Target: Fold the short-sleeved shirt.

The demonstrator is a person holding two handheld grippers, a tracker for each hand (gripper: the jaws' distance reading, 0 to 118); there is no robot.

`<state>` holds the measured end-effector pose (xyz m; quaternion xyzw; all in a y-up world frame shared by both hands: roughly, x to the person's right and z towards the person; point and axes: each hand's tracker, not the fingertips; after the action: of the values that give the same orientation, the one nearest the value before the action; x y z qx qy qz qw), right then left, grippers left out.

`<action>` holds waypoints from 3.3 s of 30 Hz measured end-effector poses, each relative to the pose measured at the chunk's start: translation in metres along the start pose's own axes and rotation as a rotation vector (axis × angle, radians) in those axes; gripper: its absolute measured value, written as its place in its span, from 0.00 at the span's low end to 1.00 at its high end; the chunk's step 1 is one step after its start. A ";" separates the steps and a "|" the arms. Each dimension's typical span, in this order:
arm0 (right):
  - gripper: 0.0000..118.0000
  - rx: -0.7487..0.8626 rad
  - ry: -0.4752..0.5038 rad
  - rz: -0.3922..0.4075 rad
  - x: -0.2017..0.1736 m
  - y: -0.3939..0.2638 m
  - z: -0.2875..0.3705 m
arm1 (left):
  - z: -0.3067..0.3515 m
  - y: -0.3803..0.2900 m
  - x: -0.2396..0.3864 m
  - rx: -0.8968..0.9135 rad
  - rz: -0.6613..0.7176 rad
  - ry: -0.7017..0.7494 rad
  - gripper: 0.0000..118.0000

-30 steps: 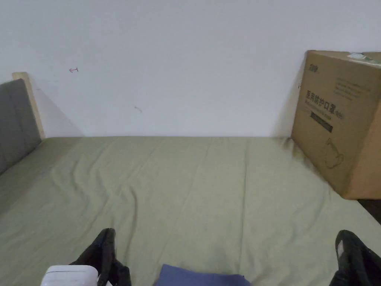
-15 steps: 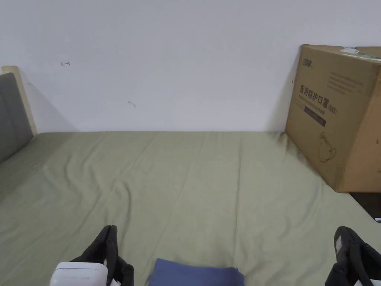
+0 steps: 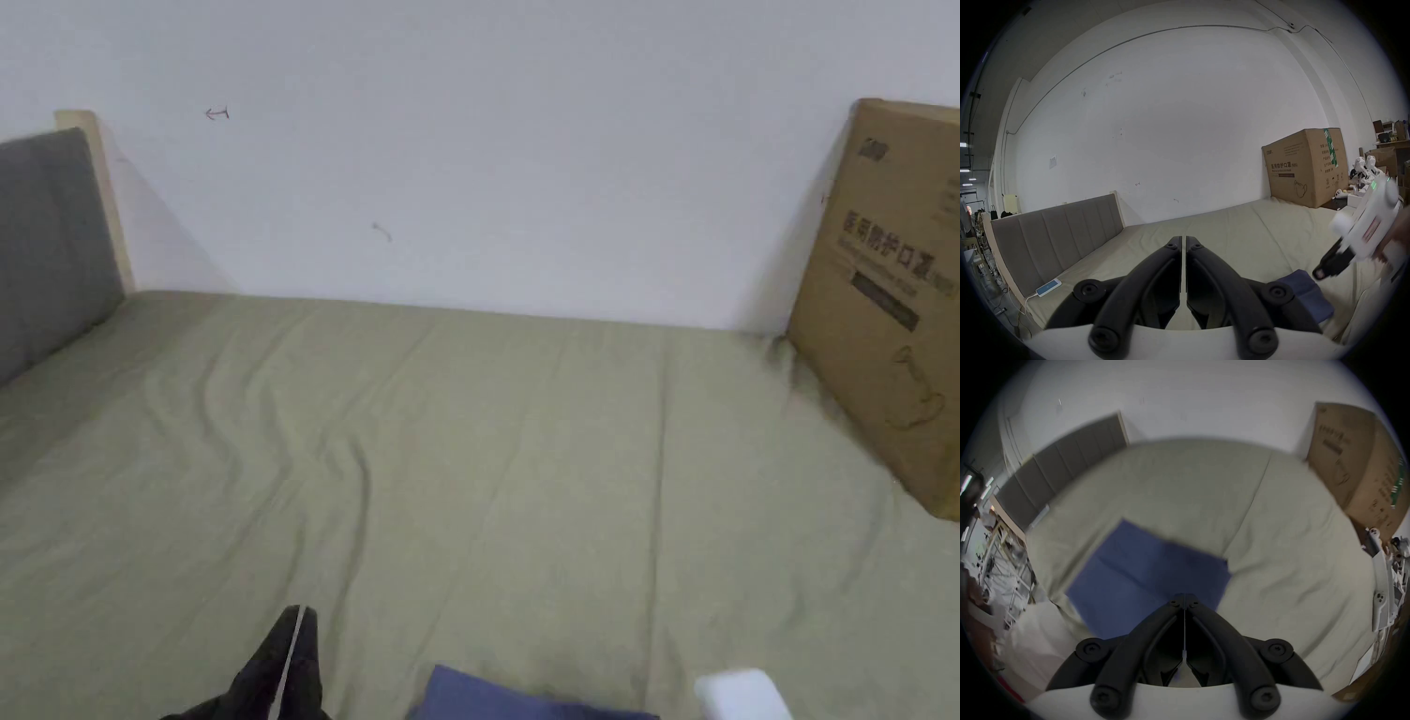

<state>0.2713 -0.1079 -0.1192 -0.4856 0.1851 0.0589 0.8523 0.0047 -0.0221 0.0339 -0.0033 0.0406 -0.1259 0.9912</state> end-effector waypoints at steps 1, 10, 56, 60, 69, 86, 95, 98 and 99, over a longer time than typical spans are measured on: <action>0.03 -0.056 -0.002 0.013 -0.002 -0.001 -0.016 | -0.004 -0.003 -0.001 -0.010 0.001 -0.001 0.05; 0.03 -0.139 -0.007 0.070 -0.001 -0.002 -0.053 | -0.139 -0.045 -0.076 -0.573 0.577 -0.623 0.05; 0.03 -0.048 0.030 -0.024 0.006 -0.018 -0.046 | -0.251 -0.182 0.016 -1.161 0.965 -1.075 0.38; 0.03 0.063 0.079 -0.112 0.008 -0.022 -0.023 | -0.242 -0.159 0.000 -1.109 0.853 -1.050 0.35; 0.03 0.127 0.067 -0.167 0.001 -0.013 0.014 | -0.246 -0.122 -0.167 -1.094 0.627 -0.745 0.34; 0.03 0.077 0.062 -0.149 -0.029 -0.004 0.002 | -0.259 -0.137 -0.327 -1.136 -0.114 0.026 1.00; 0.03 0.287 -0.002 -0.146 -0.029 -0.009 0.060 | -0.166 -0.016 -0.254 -0.608 0.347 -0.171 0.95; 0.03 0.385 -0.021 -0.141 -0.033 -0.012 0.092 | -0.115 0.002 -0.199 -0.455 0.528 -0.304 0.17; 0.03 0.424 -0.025 -0.149 -0.034 -0.014 0.103 | -0.101 0.006 -0.177 -0.417 0.545 -0.309 0.01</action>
<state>0.2701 -0.0248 -0.0474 -0.3070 0.1464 -0.0384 0.9396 -0.1730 0.0287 -0.0529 -0.2131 -0.0854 0.1557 0.9608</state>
